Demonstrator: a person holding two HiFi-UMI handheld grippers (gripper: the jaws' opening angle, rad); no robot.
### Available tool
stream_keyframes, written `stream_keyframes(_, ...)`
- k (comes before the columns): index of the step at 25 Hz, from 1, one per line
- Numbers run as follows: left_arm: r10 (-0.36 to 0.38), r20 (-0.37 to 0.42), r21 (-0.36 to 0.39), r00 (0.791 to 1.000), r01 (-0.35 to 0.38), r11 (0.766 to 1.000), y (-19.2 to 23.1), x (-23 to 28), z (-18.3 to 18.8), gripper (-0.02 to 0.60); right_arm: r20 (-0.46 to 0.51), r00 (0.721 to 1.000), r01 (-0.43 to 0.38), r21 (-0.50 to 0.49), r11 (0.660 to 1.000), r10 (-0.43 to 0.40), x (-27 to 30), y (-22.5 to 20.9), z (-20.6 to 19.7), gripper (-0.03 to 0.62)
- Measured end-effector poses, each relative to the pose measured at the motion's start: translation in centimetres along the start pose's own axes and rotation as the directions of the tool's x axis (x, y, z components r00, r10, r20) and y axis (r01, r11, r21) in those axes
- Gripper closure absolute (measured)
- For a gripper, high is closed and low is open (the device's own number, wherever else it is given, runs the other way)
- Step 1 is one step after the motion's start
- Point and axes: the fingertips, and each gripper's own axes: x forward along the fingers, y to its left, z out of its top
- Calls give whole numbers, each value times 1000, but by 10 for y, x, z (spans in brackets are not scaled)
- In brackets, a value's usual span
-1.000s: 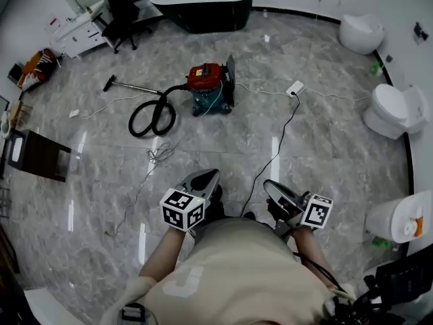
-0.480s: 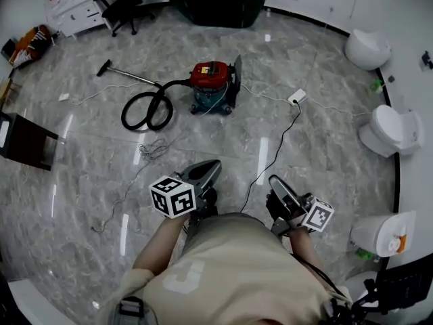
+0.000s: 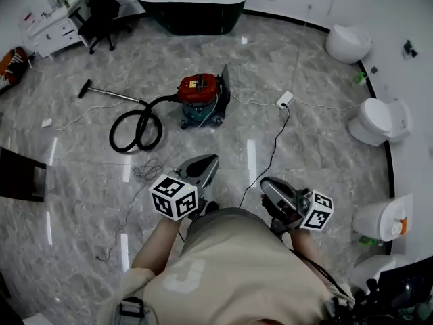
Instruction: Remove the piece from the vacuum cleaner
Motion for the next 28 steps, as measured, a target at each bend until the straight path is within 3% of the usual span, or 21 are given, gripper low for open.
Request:
stream_keyframes(4, -35, -5, 43, 999, 35, 998, 14, 0, 11, 581, 6, 999, 45, 2, 999, -45, 18, -4, -2, 589)
stream_keyframes(12, 1, -11, 45, 1000, -1, 999, 43, -14, 15, 589, -18, 998, 69, 46, 997, -68, 48, -15, -4, 589)
stream_keyframes(16, 24, 30, 149, 999, -28, 988, 45, -18, 26, 589, -38, 998, 54, 65, 996, -52, 54, -23, -6, 589)
stream_keyframes(20, 44, 66, 272, 997, -60, 960, 36, -17, 40, 589, -31, 999, 36, 107, 994, -33, 56, -37, 4, 589)
stream_keyframes(28, 115, 54, 366, 992, -127, 922, 25, 13, 56, 589, -93, 995, -35, 116, 993, 46, 54, -65, 31, 589)
